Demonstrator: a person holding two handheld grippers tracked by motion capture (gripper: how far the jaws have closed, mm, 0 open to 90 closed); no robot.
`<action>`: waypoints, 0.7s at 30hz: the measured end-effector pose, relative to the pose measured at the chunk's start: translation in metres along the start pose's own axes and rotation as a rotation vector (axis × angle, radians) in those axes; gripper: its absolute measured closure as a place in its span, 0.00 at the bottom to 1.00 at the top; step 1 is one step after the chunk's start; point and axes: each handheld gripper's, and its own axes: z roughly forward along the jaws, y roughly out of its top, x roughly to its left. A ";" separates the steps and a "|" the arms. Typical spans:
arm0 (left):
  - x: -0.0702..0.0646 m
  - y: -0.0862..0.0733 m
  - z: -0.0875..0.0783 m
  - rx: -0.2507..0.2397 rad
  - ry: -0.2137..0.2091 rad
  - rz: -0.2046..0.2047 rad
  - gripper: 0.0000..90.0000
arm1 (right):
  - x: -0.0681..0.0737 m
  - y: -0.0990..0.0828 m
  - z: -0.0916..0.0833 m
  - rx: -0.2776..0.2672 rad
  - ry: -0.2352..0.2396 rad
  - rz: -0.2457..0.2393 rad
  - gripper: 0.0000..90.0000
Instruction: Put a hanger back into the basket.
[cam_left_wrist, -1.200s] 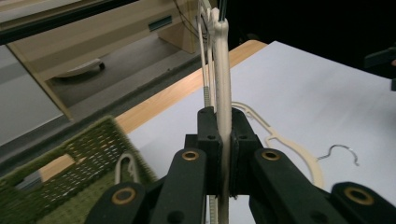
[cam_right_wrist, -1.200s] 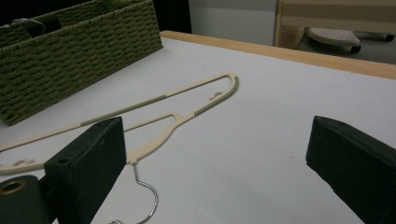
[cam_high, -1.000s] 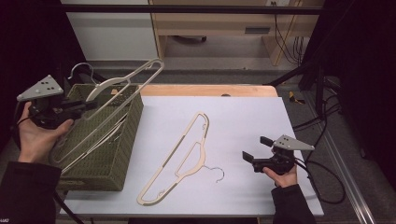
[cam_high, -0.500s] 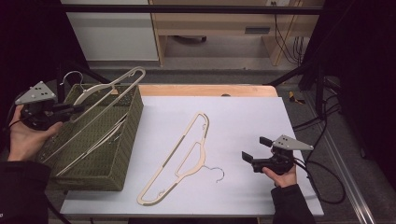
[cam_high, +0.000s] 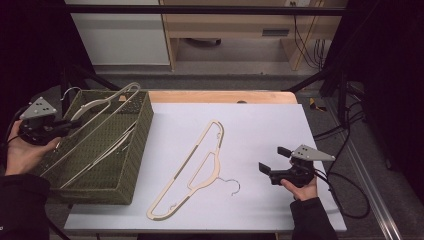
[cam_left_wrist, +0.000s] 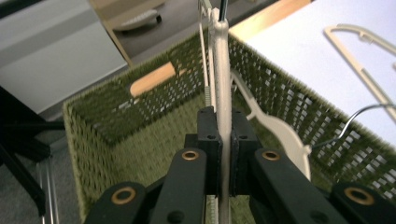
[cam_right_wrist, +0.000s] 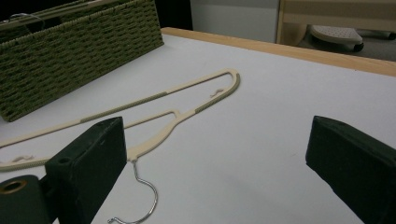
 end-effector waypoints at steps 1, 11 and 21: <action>0.000 -0.003 0.001 -0.001 -0.006 -0.003 0.95 | 0.000 0.000 0.000 0.003 0.001 0.000 0.06; -0.005 -0.026 0.015 0.053 -0.006 0.024 0.95 | 0.000 -0.001 0.002 0.006 -0.001 0.004 0.07; -0.021 -0.054 0.048 0.059 0.007 -0.005 0.95 | 0.001 -0.002 0.003 0.013 0.003 0.001 0.07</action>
